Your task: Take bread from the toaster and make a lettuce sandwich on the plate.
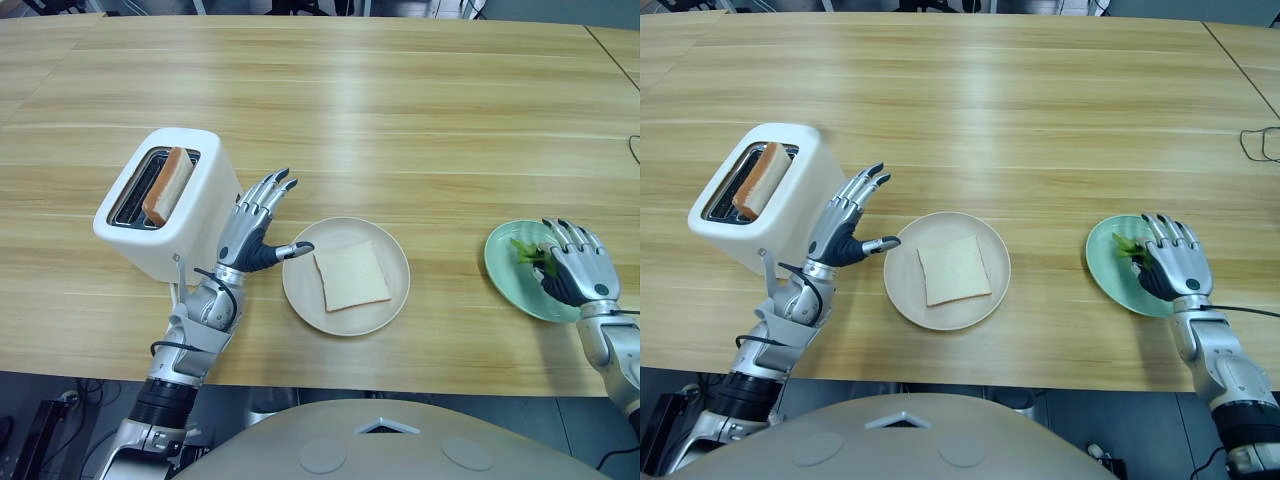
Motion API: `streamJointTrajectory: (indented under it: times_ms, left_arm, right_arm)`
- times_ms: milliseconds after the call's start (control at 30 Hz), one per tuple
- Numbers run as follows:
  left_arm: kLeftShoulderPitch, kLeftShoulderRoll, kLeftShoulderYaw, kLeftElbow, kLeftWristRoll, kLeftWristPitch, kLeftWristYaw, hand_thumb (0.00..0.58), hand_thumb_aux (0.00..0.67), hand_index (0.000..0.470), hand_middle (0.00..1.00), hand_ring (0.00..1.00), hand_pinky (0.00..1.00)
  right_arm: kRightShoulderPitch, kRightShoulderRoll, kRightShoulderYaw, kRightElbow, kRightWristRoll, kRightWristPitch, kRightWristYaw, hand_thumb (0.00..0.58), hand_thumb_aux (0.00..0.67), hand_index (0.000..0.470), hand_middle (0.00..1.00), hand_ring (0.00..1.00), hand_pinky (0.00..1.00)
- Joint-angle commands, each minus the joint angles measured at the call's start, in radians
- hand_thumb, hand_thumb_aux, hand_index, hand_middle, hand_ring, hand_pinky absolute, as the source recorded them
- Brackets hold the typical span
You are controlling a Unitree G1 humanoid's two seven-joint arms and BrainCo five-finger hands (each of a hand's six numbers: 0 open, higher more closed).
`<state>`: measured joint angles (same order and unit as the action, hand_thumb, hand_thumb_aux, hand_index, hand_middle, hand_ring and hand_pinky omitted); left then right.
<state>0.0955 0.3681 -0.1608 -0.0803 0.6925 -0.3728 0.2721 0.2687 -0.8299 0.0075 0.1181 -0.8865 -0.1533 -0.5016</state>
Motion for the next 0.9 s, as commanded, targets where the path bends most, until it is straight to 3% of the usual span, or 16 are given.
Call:
streamJointTrajectory:
  times_ms: [33,233,500,667,900]
  left_arm:
    - [0.014,-0.008,0.034,-0.014,-0.026,-0.009,0.026,0.0,0.0,0.0,0.0,0.0,0.0]
    - [0.031,-0.008,0.128,-0.095,-0.027,-0.033,0.095,0.0,0.0,0.0,0.0,0.0,0.0]
    - [0.091,0.011,0.322,-0.226,0.085,0.022,0.206,0.0,0.0,0.0,0.0,0.0,0.0]
    - [0.133,0.056,0.481,-0.254,0.155,0.116,0.236,0.0,0.0,0.0,0.0,0.0,0.0]
    - [0.164,0.121,0.537,-0.176,0.215,0.242,0.173,0.0,0.0,0.0,0.0,0.0,0.0]
  right_arm:
    - [-0.012,0.051,0.019,-0.179,0.014,-0.057,0.0,0.58,0.67,0.46,0.0,0.0,0.0]
    - [-0.112,0.206,0.199,-0.352,-0.007,-0.144,0.13,0.58,0.67,0.46,0.0,0.0,0.0]
    - [-0.287,0.386,0.467,-0.128,-0.106,-0.262,0.147,0.58,0.67,0.46,0.0,0.0,0.0]
    - [-0.333,0.412,0.506,0.002,-0.129,-0.281,0.095,0.58,0.67,0.46,0.0,0.0,0.0]
    - [-0.337,0.399,0.506,0.063,-0.125,-0.279,0.066,0.58,0.67,0.46,0.0,0.0,0.0]
